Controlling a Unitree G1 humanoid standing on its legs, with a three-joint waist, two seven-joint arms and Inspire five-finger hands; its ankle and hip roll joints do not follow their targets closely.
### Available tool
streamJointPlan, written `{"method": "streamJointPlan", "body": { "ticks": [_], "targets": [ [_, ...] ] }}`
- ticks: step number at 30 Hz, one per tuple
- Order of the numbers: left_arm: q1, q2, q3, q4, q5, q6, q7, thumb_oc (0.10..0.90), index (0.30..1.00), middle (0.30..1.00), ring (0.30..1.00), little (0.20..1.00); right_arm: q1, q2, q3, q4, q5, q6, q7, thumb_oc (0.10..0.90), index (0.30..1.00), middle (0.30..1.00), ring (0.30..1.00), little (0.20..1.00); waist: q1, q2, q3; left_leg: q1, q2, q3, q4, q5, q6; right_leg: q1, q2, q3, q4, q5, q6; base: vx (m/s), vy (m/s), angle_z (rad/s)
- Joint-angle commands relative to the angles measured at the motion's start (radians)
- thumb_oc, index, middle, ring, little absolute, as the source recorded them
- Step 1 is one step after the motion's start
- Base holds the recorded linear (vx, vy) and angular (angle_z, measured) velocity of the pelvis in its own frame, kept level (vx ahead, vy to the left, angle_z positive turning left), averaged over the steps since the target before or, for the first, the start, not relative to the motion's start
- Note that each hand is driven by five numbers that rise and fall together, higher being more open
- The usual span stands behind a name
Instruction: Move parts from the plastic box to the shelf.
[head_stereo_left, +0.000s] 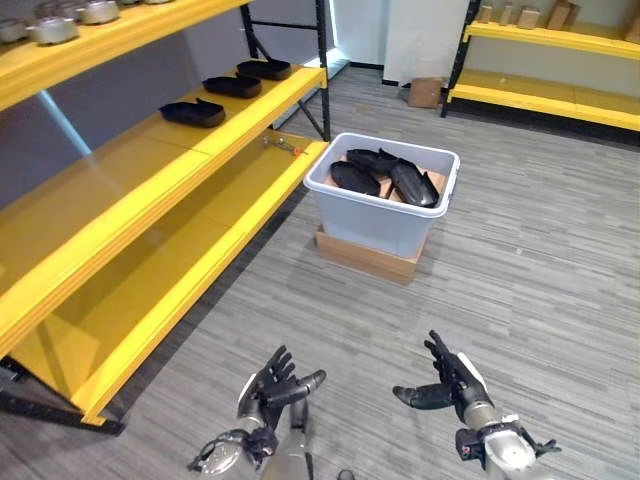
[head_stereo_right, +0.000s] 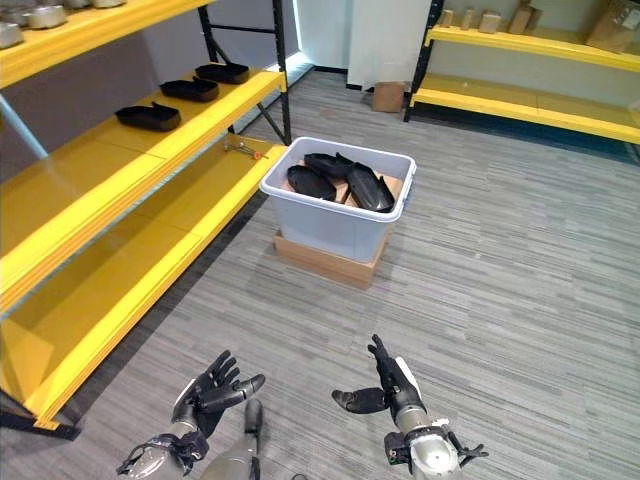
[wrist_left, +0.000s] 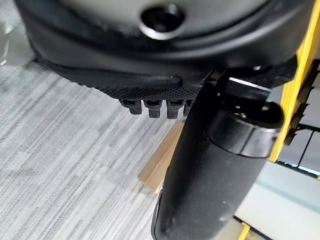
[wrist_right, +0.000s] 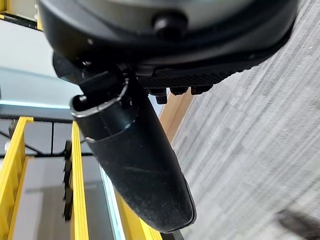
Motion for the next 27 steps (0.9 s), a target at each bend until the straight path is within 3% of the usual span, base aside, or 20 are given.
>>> {"method": "streamJointPlan", "body": {
  "ticks": [1, 3, 4, 5, 7, 9, 11, 12, 13, 15, 16, 17, 19, 24, 26, 27],
  "targets": [
    [-0.039, 0.023, 0.031, -0.125, 0.015, -0.083, -0.022, 0.9, 1.0, 1.0, 1.0, 1.0, -0.026, 0.007, -0.013, -0.116, -0.015, -0.081, 0.016, 0.9, 1.0, 1.0, 1.0, 1.0, 0.015, -0.014, -0.078, 0.068, 0.028, 0.009, -0.017, 0.037, -0.009, -0.019, -0.146, 0.032, -0.003, 0.024, 0.082, 0.26, 0.257, -0.35],
    [-0.038, 0.028, 0.035, -0.127, 0.014, -0.08, -0.02, 0.9, 1.0, 1.0, 1.0, 1.0, -0.037, 0.014, -0.006, -0.117, -0.016, -0.079, 0.019, 0.9, 1.0, 1.0, 1.0, 1.0, 0.021, -0.02, -0.086, 0.076, 0.013, 0.018, -0.008, 0.012, 0.013, -0.023, -0.163, 0.041, 0.018, 0.014, 0.095, 0.23, 0.239, -0.26],
    [-0.039, 0.037, 0.039, -0.135, 0.015, -0.076, -0.016, 0.9, 1.0, 1.0, 1.0, 1.0, -0.047, 0.021, 0.005, -0.11, -0.02, -0.077, 0.025, 0.9, 1.0, 1.0, 1.0, 1.0, 0.03, -0.023, -0.092, 0.09, -0.003, 0.026, -0.001, -0.017, 0.04, -0.042, -0.176, 0.053, 0.099, -0.003, 0.113, 0.21, 0.223, -0.4],
    [-0.039, 0.037, 0.039, -0.135, 0.014, -0.076, -0.016, 0.9, 1.0, 1.0, 1.0, 1.0, -0.047, 0.021, 0.005, -0.11, -0.02, -0.077, 0.025, 0.9, 1.0, 1.0, 1.0, 1.0, 0.031, -0.023, -0.092, 0.091, -0.003, 0.027, -0.001, -0.018, 0.04, -0.043, -0.176, 0.054, 0.101, -0.004, 0.113, 0.23, 0.248, -0.34],
    [-0.054, 0.046, 0.044, -0.131, 0.027, -0.072, -0.002, 0.9, 1.0, 1.0, 1.0, 1.0, -0.052, 0.035, 0.015, -0.106, -0.022, -0.074, 0.032, 0.9, 1.0, 1.0, 1.0, 1.0, 0.035, -0.019, -0.078, 0.12, -0.005, 0.035, -0.011, -0.033, 0.059, -0.138, -0.169, 0.031, 0.336, 0.028, 0.145, 0.09, 0.121, -0.03],
    [-0.063, 0.056, 0.049, -0.129, 0.04, -0.074, 0.0, 0.9, 1.0, 1.0, 1.0, 1.0, -0.049, 0.039, 0.02, -0.11, -0.024, -0.072, 0.039, 0.9, 1.0, 1.0, 1.0, 1.0, 0.025, -0.014, -0.051, 0.155, -0.002, 0.032, -0.025, -0.038, 0.067, -0.221, -0.161, -0.001, 0.498, 0.102, 0.171, 0.04, 0.076, -0.09],
    [-0.064, 0.063, 0.057, -0.134, 0.049, -0.075, 0.005, 0.9, 1.0, 1.0, 1.0, 1.0, -0.041, 0.04, 0.024, -0.118, -0.027, -0.071, 0.047, 0.9, 1.0, 1.0, 1.0, 1.0, 0.014, -0.002, -0.033, 0.196, 0.006, 0.027, -0.044, -0.045, 0.076, -0.287, -0.156, -0.048, 0.623, 0.117, 0.166, 0.09, 0.079, 0.07],
    [-0.064, 0.063, 0.057, -0.134, 0.049, -0.075, 0.005, 0.9, 1.0, 1.0, 1.0, 1.0, -0.041, 0.04, 0.024, -0.118, -0.027, -0.071, 0.047, 0.9, 1.0, 1.0, 1.0, 1.0, 0.014, -0.002, -0.033, 0.196, 0.006, 0.027, -0.044, -0.045, 0.076, -0.287, -0.156, -0.048, 0.623, 0.117, 0.166, 0.16, 0.103, 0.13],
    [-0.058, 0.059, 0.07, -0.133, 0.055, -0.074, 0.005, 0.9, 1.0, 1.0, 1.0, 1.0, -0.038, 0.048, 0.027, -0.116, -0.032, -0.066, 0.048, 0.9, 1.0, 1.0, 1.0, 1.0, 0.012, 0.005, -0.026, 0.233, 0.001, 0.025, -0.066, -0.061, 0.081, -0.346, -0.187, -0.119, 0.606, 0.102, 0.145, 0.16, 0.076, 0.05],
    [-0.044, 0.052, 0.083, -0.132, 0.048, -0.075, 0.001, 0.9, 1.0, 1.0, 1.0, 1.0, -0.042, 0.048, 0.026, -0.118, -0.022, -0.065, 0.048, 0.9, 1.0, 1.0, 1.0, 1.0, 0.011, 0.009, -0.017, 0.263, -0.001, 0.037, -0.07, -0.086, 0.077, -0.373, -0.202, -0.181, 0.466, 0.094, 0.135, 0.27, 0.016, -0.15],
    [-0.036, 0.035, 0.097, -0.12, 0.039, -0.078, -0.008, 0.9, 1.0, 1.0, 1.0, 1.0, -0.067, 0.043, 0.028, -0.098, -0.022, -0.065, 0.048, 0.9, 1.0, 1.0, 1.0, 1.0, 0.016, -0.003, -0.01, 0.299, -0.016, 0.058, -0.07, -0.121, 0.064, -0.391, -0.225, -0.274, 0.178, 0.159, 0.152, 0.44, -0.095, -0.48],
    [-0.032, 0.029, 0.105, -0.114, 0.044, -0.083, -0.017, 0.9, 1.0, 1.0, 1.0, 1.0, -0.08, 0.032, 0.027, -0.099, -0.032, -0.067, 0.052, 0.9, 1.0, 1.0, 1.0, 1.0, 0.006, -0.006, -0.009, 0.323, -0.018, 0.06, -0.07, -0.142, 0.055, -0.402, -0.211, -0.271, 0.068, 0.208, 0.165, 0.46, -0.109, -0.51],
    [-0.033, 0.017, 0.095, -0.108, 0.06, -0.085, -0.034, 0.9, 1.0, 1.0, 1.0, 1.0, -0.072, 0.028, 0.026, -0.105, -0.039, -0.07, 0.055, 0.9, 1.0, 1.0, 1.0, 1.0, 0.006, -0.019, -0.026, 0.348, -0.024, 0.044, -0.07, -0.17, 0.049, -0.352, -0.189, -0.234, 0.045, 0.221, 0.151, 0.44, -0.134, -0.31],
    [-0.075, 0.0, 0.054, -0.093, 0.037, -0.081, -0.031, 0.9, 1.0, 1.0, 1.0, 1.0, -0.073, -0.003, -0.006, -0.113, -0.015, -0.082, 0.03, 0.9, 1.0, 1.0, 1.0, 1.0, -0.016, -0.004, -0.067, 0.332, 0.032, 0.025, 0.037, -0.169, 0.001, -0.281, -0.154, -0.259, 0.043, 0.164, 0.099, 0.37, -0.153, 0.64],
    [-0.09, -0.004, 0.041, -0.084, 0.033, -0.078, -0.028, 0.9, 1.0, 1.0, 1.0, 1.0, -0.068, -0.014, -0.015, -0.112, -0.006, -0.087, 0.024, 0.9, 1.0, 1.0, 1.0, 1.0, -0.028, -0.005, -0.063, 0.3, 0.044, 0.025, 0.151, -0.153, -0.022, -0.259, -0.146, -0.261, 0.049, 0.131, 0.078, 0.28, -0.091, 0.21],
    [-0.093, -0.005, 0.034, -0.083, 0.028, -0.08, -0.032, 0.9, 1.0, 1.0, 1.0, 1.0, -0.064, -0.022, -0.019, -0.111, 0.002, -0.088, 0.025, 0.9, 1.0, 1.0, 1.0, 1.0, -0.023, -0.015, -0.044, 0.229, 0.034, 0.019, 0.322, -0.115, -0.034, -0.231, -0.149, -0.256, 0.056, 0.111, 0.06, 0.17, -0.053, 0.46]
  ]
}}
